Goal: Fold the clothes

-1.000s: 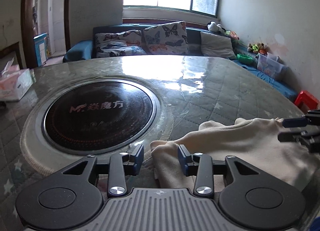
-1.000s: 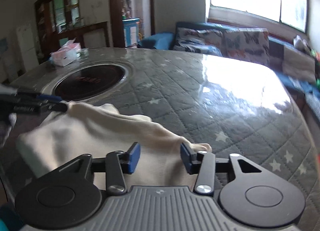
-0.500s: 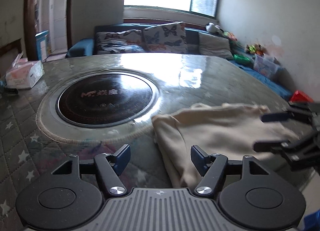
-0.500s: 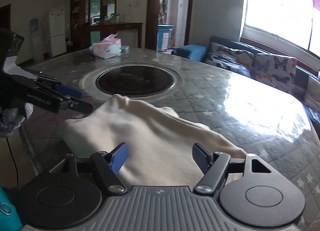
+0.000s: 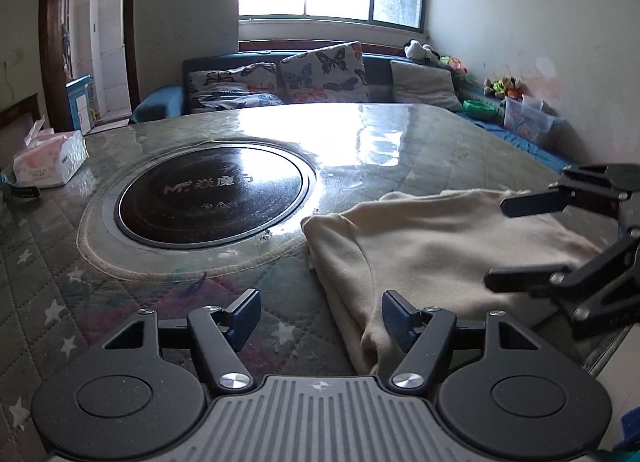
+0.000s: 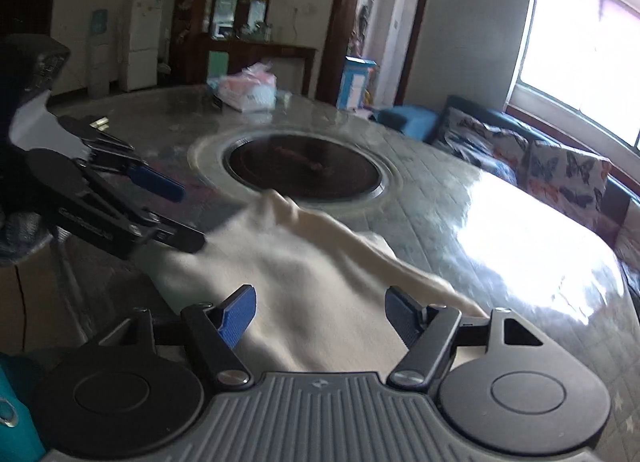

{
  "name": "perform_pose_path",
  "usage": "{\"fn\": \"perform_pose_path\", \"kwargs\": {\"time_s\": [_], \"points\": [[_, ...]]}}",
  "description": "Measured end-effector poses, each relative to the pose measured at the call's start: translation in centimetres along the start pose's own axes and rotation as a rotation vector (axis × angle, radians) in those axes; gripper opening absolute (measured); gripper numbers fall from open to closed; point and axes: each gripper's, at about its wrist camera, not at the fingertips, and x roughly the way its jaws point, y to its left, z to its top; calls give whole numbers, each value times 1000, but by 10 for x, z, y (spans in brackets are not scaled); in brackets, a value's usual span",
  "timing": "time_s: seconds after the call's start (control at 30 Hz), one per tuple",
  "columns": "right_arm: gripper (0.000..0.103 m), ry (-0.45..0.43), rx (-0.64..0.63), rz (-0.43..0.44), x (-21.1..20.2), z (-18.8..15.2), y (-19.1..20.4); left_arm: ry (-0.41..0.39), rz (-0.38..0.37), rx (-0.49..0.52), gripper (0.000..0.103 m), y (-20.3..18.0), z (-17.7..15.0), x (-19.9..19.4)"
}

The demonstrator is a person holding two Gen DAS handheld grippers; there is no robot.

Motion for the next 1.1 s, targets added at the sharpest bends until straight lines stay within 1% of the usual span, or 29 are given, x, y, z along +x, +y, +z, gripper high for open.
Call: {"fn": "perform_pose_path", "kwargs": {"time_s": [0.23,0.33,0.4,0.47,0.57,0.67,0.77,0.83,0.87,0.93,0.97,1.03,1.1], "points": [[73,27,-48,32,19,-2,18,12,13,-25,70,6,-4,-1],[73,18,-73,26,14,2,22,8,18,-55,70,11,0,-3],[73,7,-85,41,10,7,24,6,21,-77,68,15,3,-4],[73,2,-108,74,7,12,30,14,14,-113,68,19,5,-3],[70,3,-151,139,7,16,43,28,5,-177,68,27,8,-1],[65,20,-212,198,13,19,61,43,-3,-246,68,35,11,2],[56,44,-258,232,22,20,73,44,-20,-308,68,41,13,2],[47,61,-276,245,27,20,78,51,-36,-350,68,44,14,3],[45,69,-286,247,29,20,80,54,-44,-371,68,46,14,3],[36,79,-298,236,31,20,82,65,-62,-411,68,47,14,5],[32,81,-298,229,31,20,82,71,-73,-430,68,47,14,7],[19,79,-282,222,31,20,79,85,-95,-469,68,47,15,11],[13,69,-238,227,29,24,73,99,-116,-508,68,47,15,14]]}}
